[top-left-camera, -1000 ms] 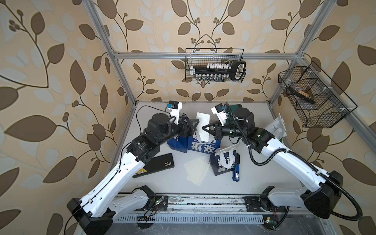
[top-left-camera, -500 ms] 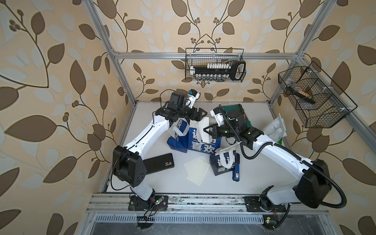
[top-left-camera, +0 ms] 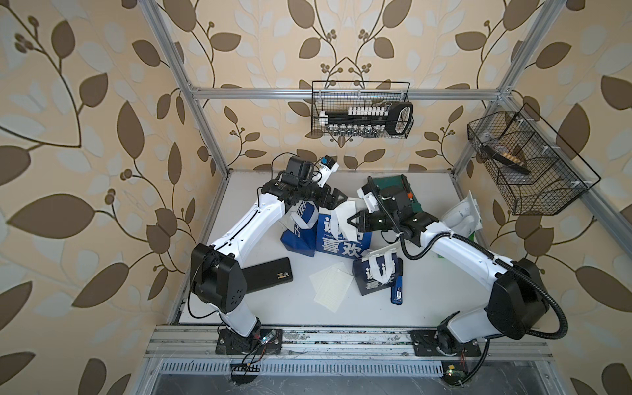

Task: Staple the receipts to the bags
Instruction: Hold the receipt from the takeout bag.

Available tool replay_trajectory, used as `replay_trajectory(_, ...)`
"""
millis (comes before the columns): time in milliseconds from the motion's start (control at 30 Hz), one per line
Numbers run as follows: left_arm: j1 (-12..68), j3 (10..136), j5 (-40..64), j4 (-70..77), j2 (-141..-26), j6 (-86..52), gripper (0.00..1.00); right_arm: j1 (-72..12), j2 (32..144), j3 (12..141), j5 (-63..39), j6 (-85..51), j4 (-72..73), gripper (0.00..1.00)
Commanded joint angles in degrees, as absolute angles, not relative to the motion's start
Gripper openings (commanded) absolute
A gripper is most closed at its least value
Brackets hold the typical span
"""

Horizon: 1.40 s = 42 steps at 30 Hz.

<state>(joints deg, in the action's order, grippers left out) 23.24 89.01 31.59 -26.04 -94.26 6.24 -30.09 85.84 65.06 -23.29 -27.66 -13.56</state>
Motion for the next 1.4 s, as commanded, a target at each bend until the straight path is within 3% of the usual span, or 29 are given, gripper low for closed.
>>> replay_trajectory(0, 23.09, 91.53, 36.38, -26.06, -91.56, 7.05, 0.88, -29.75, 86.05, 64.76, -21.93, -28.58, -14.69, 0.00)
replay_trajectory(967, 23.12, 83.85, 39.02, -23.15, -89.86, 3.86, 0.71, -26.57, 83.28, 59.45, -27.41, -35.45, -3.12, 0.00)
replay_trajectory(1367, 23.17, 84.06, 38.93, -21.69, -91.22, 2.06, 0.54, -26.62, 84.36, 58.39, -28.01, -38.46, -1.16, 0.00)
